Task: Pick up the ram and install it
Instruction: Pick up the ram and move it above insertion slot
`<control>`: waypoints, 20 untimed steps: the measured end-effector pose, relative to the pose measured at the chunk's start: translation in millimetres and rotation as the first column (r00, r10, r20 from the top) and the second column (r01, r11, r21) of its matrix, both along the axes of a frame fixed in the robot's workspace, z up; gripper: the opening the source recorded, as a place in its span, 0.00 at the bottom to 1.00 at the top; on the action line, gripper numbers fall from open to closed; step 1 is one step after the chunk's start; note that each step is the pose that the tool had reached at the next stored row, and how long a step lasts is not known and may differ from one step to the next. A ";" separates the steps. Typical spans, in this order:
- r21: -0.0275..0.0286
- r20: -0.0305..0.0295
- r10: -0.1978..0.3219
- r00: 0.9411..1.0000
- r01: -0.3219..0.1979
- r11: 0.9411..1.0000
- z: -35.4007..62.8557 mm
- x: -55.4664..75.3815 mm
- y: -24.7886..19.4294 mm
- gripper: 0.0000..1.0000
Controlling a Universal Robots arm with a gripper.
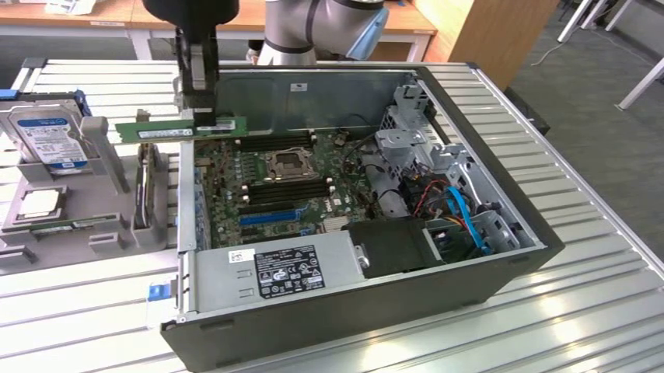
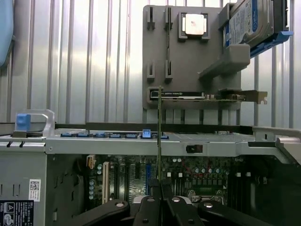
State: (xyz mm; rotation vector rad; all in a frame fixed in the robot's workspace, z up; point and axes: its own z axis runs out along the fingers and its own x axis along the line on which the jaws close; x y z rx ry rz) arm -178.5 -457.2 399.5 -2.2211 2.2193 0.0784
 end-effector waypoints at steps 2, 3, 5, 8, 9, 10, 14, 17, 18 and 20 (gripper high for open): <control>0.000 0.000 0.000 1.000 0.000 1.000 0.0 3.7 0.0 0.12; 0.000 0.000 0.000 1.000 0.000 1.000 0.0 5.6 0.0 0.12; 0.000 0.000 0.000 1.000 0.000 1.000 0.0 9.6 0.0 0.12; 0.000 0.000 0.000 1.000 0.000 1.000 0.0 15.3 0.0 0.12; 0.000 0.000 0.000 1.000 0.000 1.000 0.0 17.2 0.0 0.12; 0.000 0.000 0.000 1.000 0.000 1.000 0.0 19.0 0.0 0.12; 0.000 0.000 0.000 1.000 0.000 1.000 0.0 26.3 0.0 0.12; 0.000 0.000 0.000 1.000 0.000 1.000 0.0 32.1 0.0 0.12; 0.000 0.000 0.000 1.000 0.000 1.000 0.0 33.9 0.0 0.12; 0.000 0.000 0.000 1.000 0.000 1.000 0.0 37.4 0.0 0.12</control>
